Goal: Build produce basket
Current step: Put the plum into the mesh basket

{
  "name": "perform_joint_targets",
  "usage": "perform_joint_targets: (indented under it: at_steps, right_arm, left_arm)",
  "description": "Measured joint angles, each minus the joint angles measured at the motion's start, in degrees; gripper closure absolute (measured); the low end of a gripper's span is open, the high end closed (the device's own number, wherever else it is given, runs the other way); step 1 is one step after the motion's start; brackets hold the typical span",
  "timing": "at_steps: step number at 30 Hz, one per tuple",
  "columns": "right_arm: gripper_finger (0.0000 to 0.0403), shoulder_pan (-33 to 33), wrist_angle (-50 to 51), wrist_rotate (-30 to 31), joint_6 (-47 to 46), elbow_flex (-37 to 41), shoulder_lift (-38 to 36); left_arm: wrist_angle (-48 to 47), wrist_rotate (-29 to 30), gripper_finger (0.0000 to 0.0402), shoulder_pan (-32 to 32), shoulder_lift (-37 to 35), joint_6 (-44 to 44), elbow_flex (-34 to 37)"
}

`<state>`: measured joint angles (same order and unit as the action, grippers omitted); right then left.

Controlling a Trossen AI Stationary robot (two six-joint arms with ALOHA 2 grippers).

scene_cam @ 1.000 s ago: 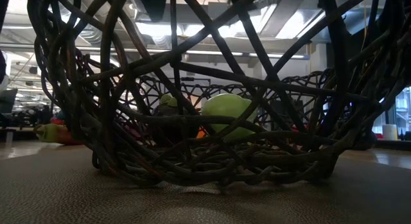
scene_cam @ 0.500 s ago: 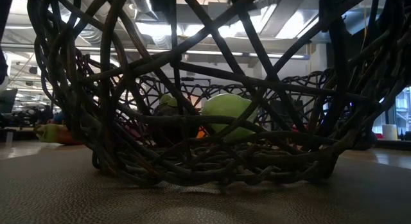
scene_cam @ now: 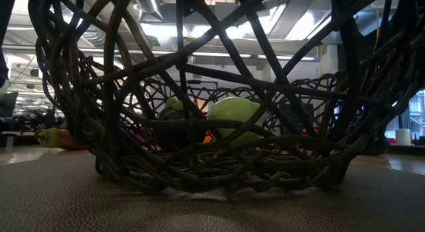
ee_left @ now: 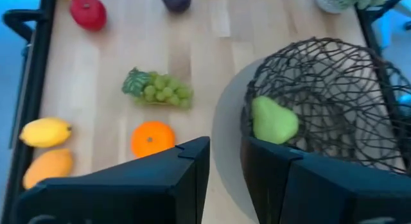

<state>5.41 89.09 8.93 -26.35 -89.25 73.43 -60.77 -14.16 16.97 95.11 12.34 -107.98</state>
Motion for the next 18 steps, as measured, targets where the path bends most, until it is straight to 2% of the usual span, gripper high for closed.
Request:
perform_joint_targets:
  at_steps: [9, 18]
  right_arm:
    - [0.0176, 0.0, -0.11, 0.0, -0.02, 0.0, 0.0]
    - [0.0176, 0.0, -0.12, 0.0, -0.72, 0.0, 0.0]
  left_arm:
    - [0.04, 9.46, 0.0325, -0.09, 0.0, -0.02, 0.0]
    - [0.03, 10.36, 0.0325, -0.11, 0.02, -0.07, 0.0]
